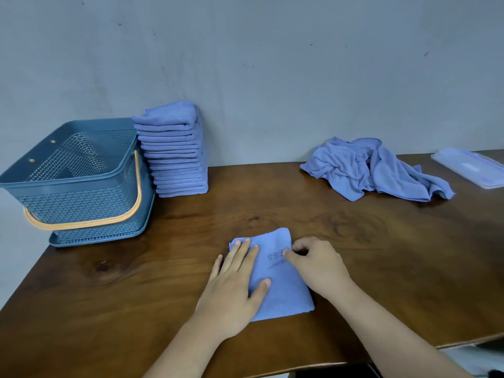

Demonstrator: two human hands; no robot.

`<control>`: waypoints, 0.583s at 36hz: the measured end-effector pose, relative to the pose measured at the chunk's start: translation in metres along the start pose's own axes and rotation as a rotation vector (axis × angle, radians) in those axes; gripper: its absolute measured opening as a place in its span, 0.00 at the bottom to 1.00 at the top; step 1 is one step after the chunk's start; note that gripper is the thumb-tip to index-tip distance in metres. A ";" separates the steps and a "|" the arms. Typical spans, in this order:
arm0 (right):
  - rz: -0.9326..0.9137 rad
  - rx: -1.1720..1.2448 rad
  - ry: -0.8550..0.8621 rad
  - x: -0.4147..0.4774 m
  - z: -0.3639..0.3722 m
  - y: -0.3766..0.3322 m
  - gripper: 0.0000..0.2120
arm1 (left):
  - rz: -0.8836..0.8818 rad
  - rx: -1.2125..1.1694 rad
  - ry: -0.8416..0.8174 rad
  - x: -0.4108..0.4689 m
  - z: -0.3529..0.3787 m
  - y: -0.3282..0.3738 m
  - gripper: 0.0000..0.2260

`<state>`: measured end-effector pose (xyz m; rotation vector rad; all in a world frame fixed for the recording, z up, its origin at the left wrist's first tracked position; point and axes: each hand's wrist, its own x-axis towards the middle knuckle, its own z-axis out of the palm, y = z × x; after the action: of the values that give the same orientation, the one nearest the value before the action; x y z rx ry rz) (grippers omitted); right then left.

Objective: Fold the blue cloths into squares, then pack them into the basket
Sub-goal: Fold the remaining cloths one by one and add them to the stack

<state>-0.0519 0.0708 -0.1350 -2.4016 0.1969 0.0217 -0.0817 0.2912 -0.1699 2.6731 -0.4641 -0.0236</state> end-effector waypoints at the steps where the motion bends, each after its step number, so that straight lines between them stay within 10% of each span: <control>1: 0.012 0.096 -0.015 0.000 -0.001 -0.003 0.13 | -0.013 -0.051 0.029 0.000 -0.001 0.000 0.34; 13: -0.046 0.656 -0.230 -0.028 -0.028 -0.054 0.14 | -0.485 -1.268 0.261 0.011 -0.034 0.011 0.36; 17: -0.106 0.720 -0.223 -0.033 -0.043 -0.067 0.12 | -0.276 -1.610 -0.049 0.014 -0.054 0.015 0.23; 21: -0.143 0.720 -0.138 -0.029 -0.054 -0.070 0.06 | -0.278 -1.715 0.060 0.013 -0.067 0.020 0.19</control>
<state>-0.0725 0.0902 -0.0461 -1.6829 -0.0344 0.0418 -0.0703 0.2971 -0.0998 1.0089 0.0455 -0.2765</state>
